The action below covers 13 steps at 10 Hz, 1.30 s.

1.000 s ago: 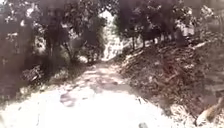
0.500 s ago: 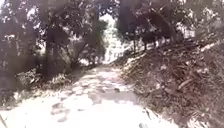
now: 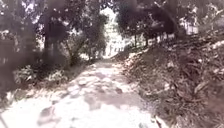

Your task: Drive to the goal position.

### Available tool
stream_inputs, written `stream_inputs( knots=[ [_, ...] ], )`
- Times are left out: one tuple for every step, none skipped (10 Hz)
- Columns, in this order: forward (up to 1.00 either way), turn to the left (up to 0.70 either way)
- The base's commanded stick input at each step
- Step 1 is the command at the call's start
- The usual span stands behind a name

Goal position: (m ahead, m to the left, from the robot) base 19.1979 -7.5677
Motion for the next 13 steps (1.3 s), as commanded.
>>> stream_inputs(
  knots=[
    [0.50, 0.00],
    [0.50, 0.00],
    [0.50, 0.00],
    [0.50, 0.00],
    [0.50, 0.00],
    [0.50, 0.00],
    [0.50, 0.00],
    [0.50, 0.00],
    [0.50, 0.00],
    [0.50, 0.00],
    [0.50, 0.00],
    [0.50, 0.00],
    [0.50, 0.00]
  ],
)
